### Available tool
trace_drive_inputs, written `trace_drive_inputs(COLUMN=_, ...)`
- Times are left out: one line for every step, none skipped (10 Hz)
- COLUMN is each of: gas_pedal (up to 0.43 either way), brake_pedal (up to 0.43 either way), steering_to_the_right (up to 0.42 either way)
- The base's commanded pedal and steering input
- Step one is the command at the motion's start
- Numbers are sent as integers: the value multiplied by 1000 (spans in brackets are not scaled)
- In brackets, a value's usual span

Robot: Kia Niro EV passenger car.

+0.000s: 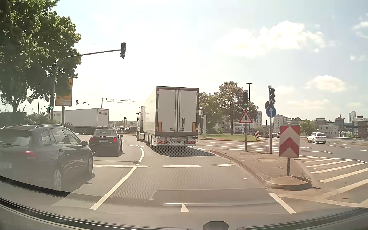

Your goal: Follow the waypoints while adhering to traffic rules and regulations

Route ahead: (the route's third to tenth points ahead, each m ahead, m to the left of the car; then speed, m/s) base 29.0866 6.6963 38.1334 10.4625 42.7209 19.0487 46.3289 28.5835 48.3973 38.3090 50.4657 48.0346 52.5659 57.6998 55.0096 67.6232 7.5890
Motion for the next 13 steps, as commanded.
trace_drive_inputs(gas_pedal=59, brake_pedal=30, steering_to_the_right=-51)
trace_drive_inputs(gas_pedal=59, brake_pedal=30, steering_to_the_right=-51)
trace_drive_inputs(gas_pedal=59, brake_pedal=30, steering_to_the_right=-51)
trace_drive_inputs(gas_pedal=59, brake_pedal=30, steering_to_the_right=-50)
trace_drive_inputs(gas_pedal=59, brake_pedal=30, steering_to_the_right=-49)
trace_drive_inputs(gas_pedal=59, brake_pedal=30, steering_to_the_right=-49)
trace_drive_inputs(gas_pedal=59, brake_pedal=30, steering_to_the_right=-49)
trace_drive_inputs(gas_pedal=59, brake_pedal=30, steering_to_the_right=-49)
trace_drive_inputs(gas_pedal=59, brake_pedal=30, steering_to_the_right=-49)
trace_drive_inputs(gas_pedal=59, brake_pedal=30, steering_to_the_right=-48)
trace_drive_inputs(gas_pedal=59, brake_pedal=30, steering_to_the_right=-48)
trace_drive_inputs(gas_pedal=59, brake_pedal=30, steering_to_the_right=-48)
trace_drive_inputs(gas_pedal=59, brake_pedal=30, steering_to_the_right=-48)
